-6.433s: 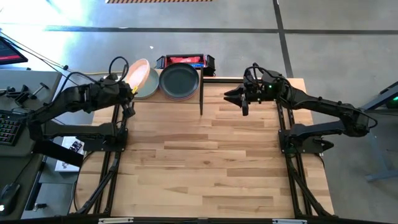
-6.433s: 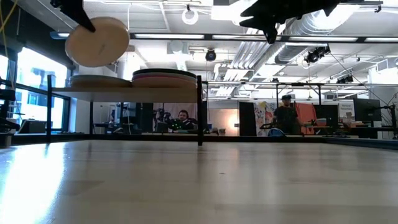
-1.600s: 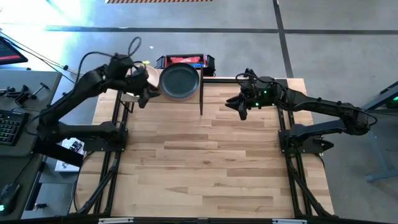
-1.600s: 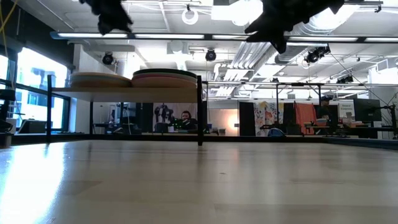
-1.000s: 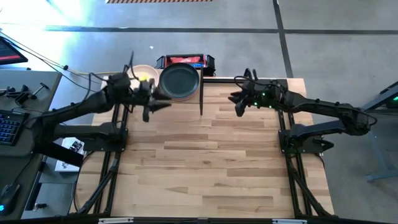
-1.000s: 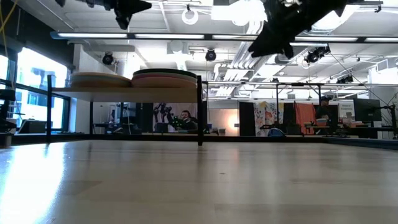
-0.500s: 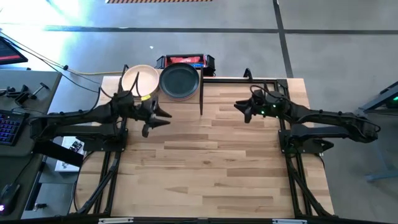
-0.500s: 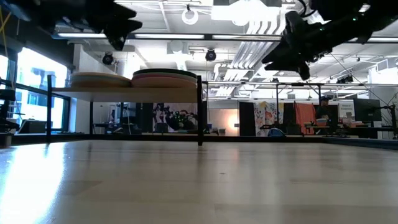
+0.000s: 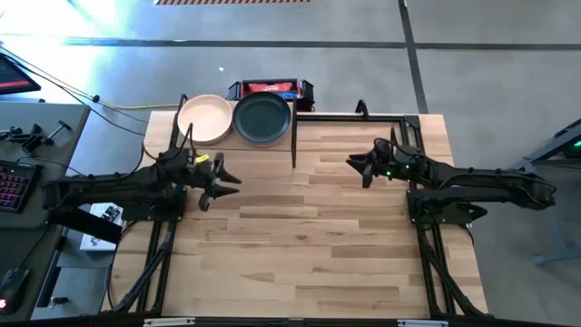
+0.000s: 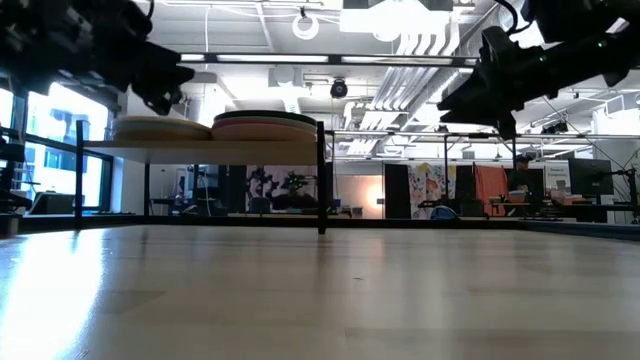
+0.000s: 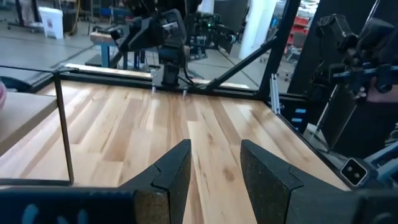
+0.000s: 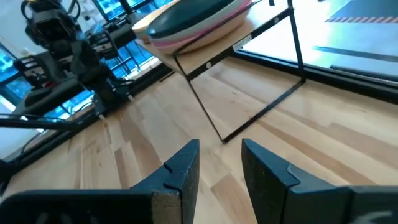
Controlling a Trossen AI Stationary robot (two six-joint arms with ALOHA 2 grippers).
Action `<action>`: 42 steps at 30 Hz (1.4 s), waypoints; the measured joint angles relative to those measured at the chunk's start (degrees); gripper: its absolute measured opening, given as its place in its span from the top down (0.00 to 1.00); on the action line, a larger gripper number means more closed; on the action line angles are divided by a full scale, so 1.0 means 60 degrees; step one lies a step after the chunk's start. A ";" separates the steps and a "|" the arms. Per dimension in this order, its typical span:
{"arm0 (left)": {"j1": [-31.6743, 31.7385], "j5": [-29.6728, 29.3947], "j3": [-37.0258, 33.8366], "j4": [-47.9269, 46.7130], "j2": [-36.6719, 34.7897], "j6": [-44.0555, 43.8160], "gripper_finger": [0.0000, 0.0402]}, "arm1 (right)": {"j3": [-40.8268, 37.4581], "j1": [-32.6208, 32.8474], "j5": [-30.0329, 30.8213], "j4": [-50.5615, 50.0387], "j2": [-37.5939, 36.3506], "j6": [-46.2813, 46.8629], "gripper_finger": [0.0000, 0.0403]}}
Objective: Place and stack plates onto a shelf
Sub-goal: Return to Home Position
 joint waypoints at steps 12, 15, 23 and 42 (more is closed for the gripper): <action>0.0000 -0.0044 -0.1511 0.1191 -0.0725 0.0200 0.69 | -0.1237 0.0596 0.0208 0.1122 0.0004 0.0369 0.73; 0.0000 -0.0044 -0.1507 0.1160 -0.0732 0.0472 0.69 | -0.1402 0.0751 0.0207 0.1344 0.0000 0.0367 0.73; 0.0000 -0.0044 -0.1504 0.1149 -0.0732 0.0188 0.69 | -0.1567 0.1178 0.0164 0.0880 0.0000 -0.0052 0.73; 0.0004 -0.0052 -0.1500 0.0138 -0.0728 -0.2471 0.69 | -0.1566 0.1784 0.0143 -0.0454 0.0007 -0.1350 0.73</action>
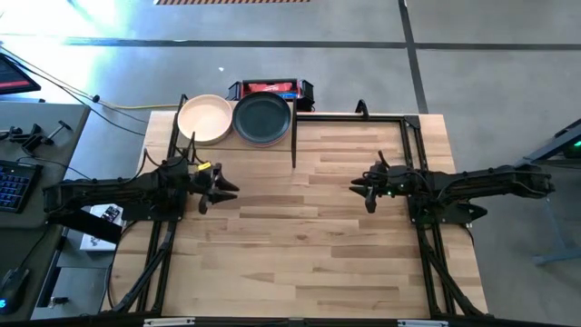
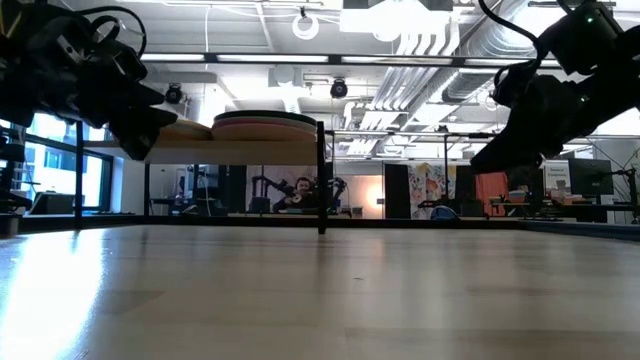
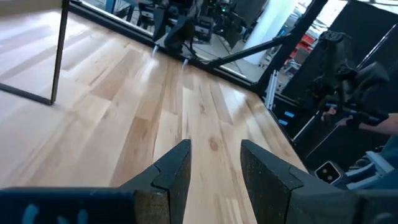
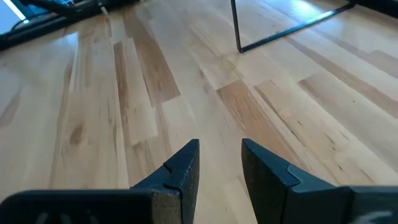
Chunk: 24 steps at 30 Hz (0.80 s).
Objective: Place and stack plates onto a shelf
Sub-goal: Return to Home Position
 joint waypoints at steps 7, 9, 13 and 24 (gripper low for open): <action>0.0000 -0.0693 0.0007 -0.0288 0.0000 -0.0286 0.69 | 0.0000 0.0000 -0.0004 -0.0175 0.0000 0.0291 0.73; 0.0004 -0.0929 0.0007 -0.0607 0.0002 -0.0456 0.69 | 0.0000 0.0000 -0.0004 -0.0199 0.0000 0.0236 0.73; 0.0004 -0.1244 0.0007 -0.1027 0.0004 -0.0329 0.69 | 0.0000 0.0000 -0.0004 -0.0448 0.0000 0.0274 0.73; 0.0004 -0.1252 0.0007 -0.1080 0.0009 -0.0124 0.69 | 0.0000 0.0000 -0.0005 -0.0477 0.0000 0.0279 0.73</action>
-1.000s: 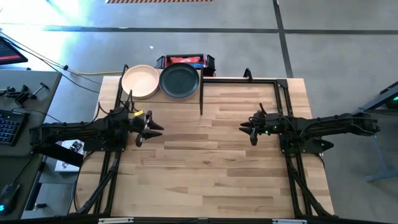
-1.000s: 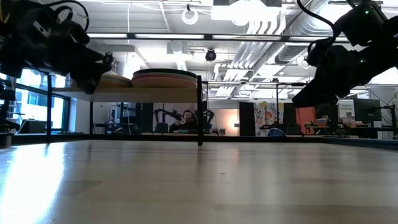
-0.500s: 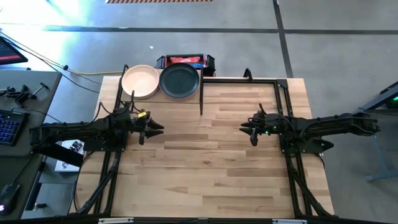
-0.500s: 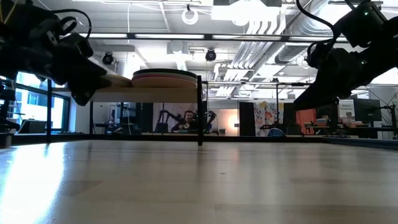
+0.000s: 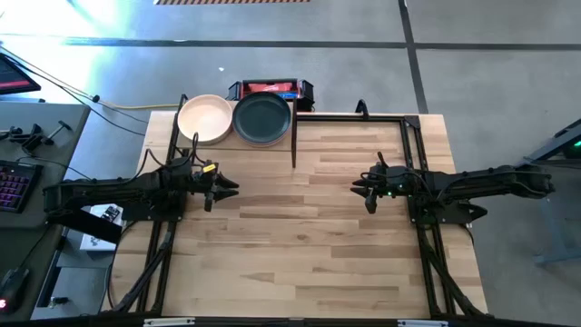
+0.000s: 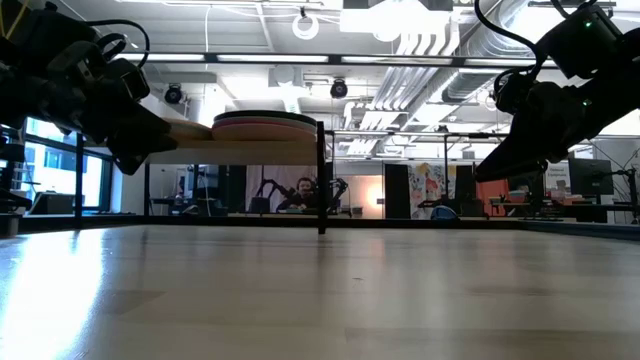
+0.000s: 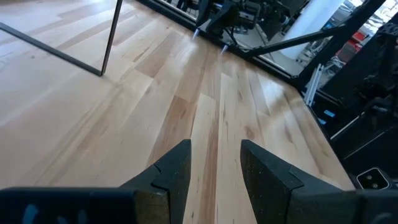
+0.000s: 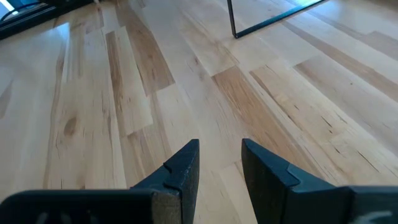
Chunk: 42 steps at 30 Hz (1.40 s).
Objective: Place and stack plates onto a shelf
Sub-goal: Return to Home Position
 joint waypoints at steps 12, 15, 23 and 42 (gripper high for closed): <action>-0.0423 -0.0011 0.0000 -0.0125 -0.1441 0.0007 0.69 | 0.0007 0.0000 0.0001 -0.1279 -0.2455 0.0001 0.73; -0.0542 -0.0007 0.0000 -0.0120 -0.2022 0.0007 0.69 | 0.0007 0.0000 0.0001 -0.1343 -0.3286 0.0001 0.73; -0.0754 -0.0004 0.0000 -0.0130 -0.2950 0.0007 0.69 | 0.0007 0.0000 0.0001 -0.1387 -0.5494 0.0001 0.73; -0.0998 0.0004 0.0000 -0.0153 -0.3764 0.0007 0.69 | -0.0581 0.0422 0.0001 -0.0389 -0.7060 0.0001 0.73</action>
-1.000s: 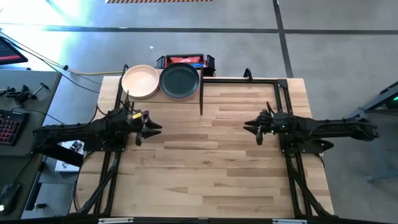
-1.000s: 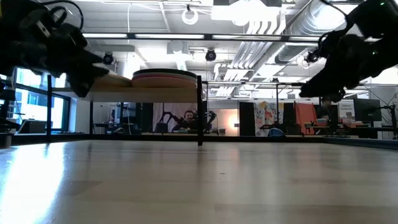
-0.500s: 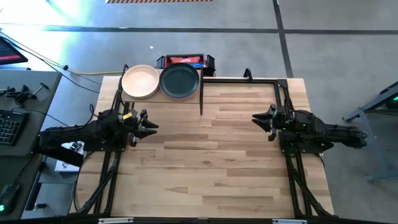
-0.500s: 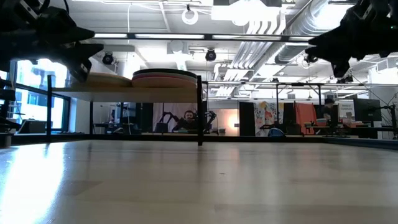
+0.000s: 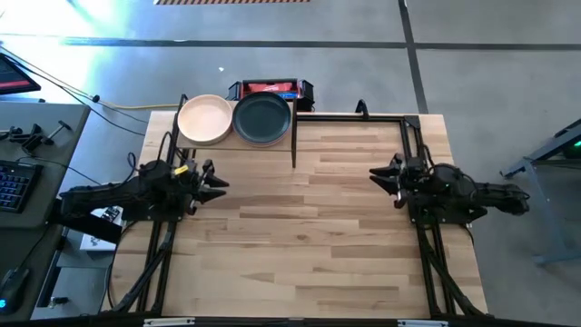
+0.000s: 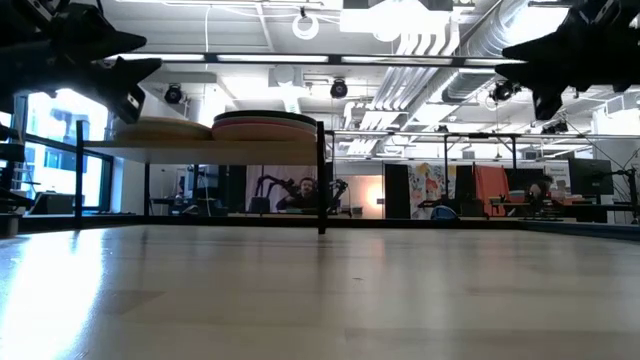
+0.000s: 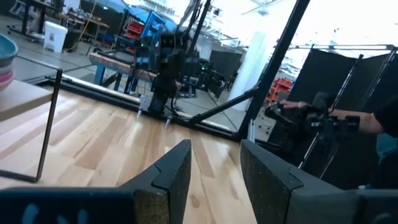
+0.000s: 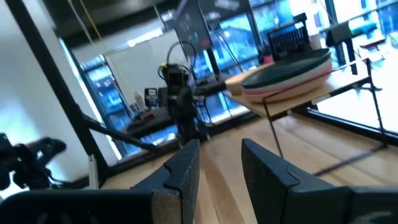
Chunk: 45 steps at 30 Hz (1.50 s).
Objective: Place and stack plates onto a shelf
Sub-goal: Return to Home Position
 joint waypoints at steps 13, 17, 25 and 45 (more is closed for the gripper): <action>0.0007 -0.0004 0.0000 0.0014 -0.0081 0.0000 0.69 | -0.0730 0.0150 -0.0233 -0.0036 0.0025 0.0000 0.73; 0.0007 -0.0004 0.0000 -0.0002 -0.0129 0.0000 0.69 | -0.0730 0.0150 -0.0233 -0.0026 0.0055 0.0000 0.73; 0.0007 -0.0004 0.0000 0.0016 -0.0329 0.0000 0.69 | -0.0734 0.0150 -0.0237 -0.0039 0.0055 0.0000 0.73; 0.0007 -0.0004 0.0000 0.0014 -0.0329 0.0000 0.69 | -0.0741 0.0150 -0.0244 -0.0047 0.0055 0.0000 0.73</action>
